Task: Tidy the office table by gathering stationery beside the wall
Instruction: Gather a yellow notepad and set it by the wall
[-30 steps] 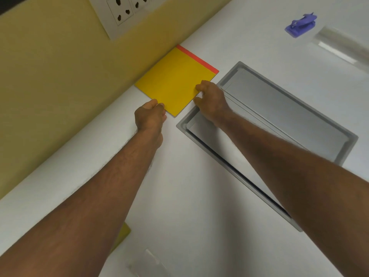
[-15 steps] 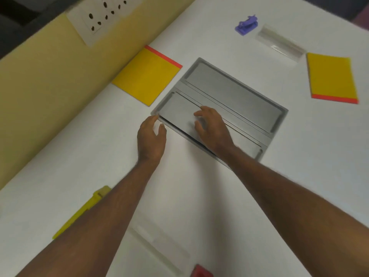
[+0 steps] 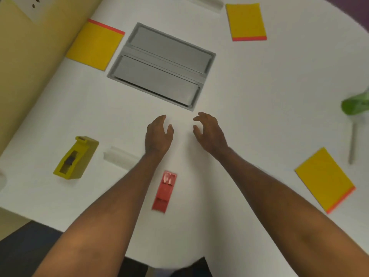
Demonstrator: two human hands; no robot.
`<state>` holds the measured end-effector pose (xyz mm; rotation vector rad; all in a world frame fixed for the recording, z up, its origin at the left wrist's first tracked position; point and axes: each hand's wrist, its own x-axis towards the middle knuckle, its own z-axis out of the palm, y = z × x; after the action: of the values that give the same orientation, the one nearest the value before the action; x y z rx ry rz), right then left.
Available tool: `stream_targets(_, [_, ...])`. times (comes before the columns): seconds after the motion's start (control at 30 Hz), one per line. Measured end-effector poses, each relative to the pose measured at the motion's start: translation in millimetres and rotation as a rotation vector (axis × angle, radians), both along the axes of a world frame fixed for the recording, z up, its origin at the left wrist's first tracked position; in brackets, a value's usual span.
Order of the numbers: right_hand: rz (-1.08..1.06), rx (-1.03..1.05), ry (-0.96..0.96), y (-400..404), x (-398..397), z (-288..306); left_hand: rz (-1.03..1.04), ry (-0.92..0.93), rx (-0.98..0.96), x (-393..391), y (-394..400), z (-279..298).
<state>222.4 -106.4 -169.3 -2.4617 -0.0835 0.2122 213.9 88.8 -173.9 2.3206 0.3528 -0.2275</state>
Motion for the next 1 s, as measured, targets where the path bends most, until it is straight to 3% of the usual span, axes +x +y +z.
stream_targets(0.4, [-0.23,0.03,0.083,-142.6,-210.4,16.5,-0.293,0.05,0.096,-148.6,-139.9,25.9])
stream_targets(0.63, [-0.241,0.031,0.135,-237.0,-313.3,24.7,-0.285,0.152,0.144,-249.1,-225.4,35.3])
stream_targets(1.0, [-0.392,0.029,0.143,-383.6,-381.4,12.0,-0.321,0.175,0.159,-307.5,-345.7,28.9])
